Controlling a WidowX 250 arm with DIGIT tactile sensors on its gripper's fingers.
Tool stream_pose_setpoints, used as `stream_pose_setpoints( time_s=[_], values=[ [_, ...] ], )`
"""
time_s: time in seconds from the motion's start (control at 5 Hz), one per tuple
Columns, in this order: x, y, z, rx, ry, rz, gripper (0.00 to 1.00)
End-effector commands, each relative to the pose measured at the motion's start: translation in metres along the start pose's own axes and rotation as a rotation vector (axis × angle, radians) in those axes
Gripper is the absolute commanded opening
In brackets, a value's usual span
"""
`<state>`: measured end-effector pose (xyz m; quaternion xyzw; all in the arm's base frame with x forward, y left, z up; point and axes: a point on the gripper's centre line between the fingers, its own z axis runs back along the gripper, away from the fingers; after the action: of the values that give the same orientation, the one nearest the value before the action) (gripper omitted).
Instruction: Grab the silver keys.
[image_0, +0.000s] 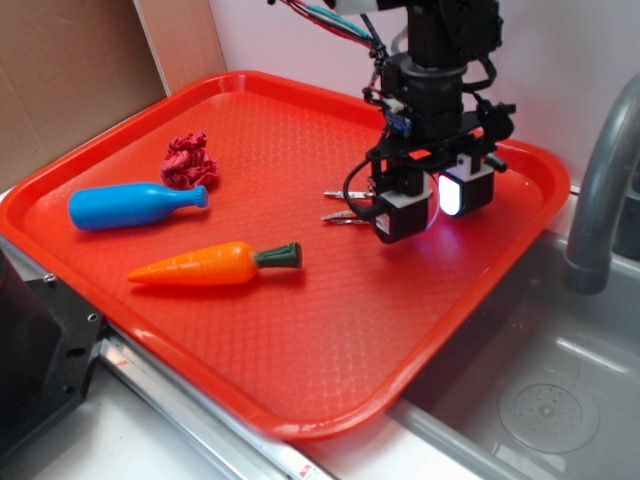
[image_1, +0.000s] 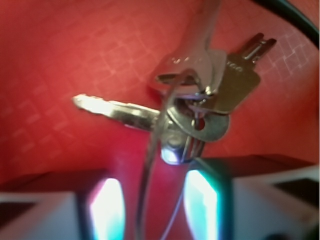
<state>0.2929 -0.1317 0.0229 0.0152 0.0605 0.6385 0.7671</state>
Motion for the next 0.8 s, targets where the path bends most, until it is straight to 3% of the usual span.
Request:
stream_pose_setpoints(
  time_s=[0.0,0.2,0.4,0.6],
  values=[
    [0.007,0.000,0.025,-0.053,0.012,-0.013,0.00],
    [0.011,0.012,0.052,-0.022,0.057,-0.152,0.00],
    [0.020,0.028,0.084,-0.027,0.112,-0.410,0.00],
    [0.026,0.051,0.110,-0.062,0.121,-0.671,0.00]
  ],
)
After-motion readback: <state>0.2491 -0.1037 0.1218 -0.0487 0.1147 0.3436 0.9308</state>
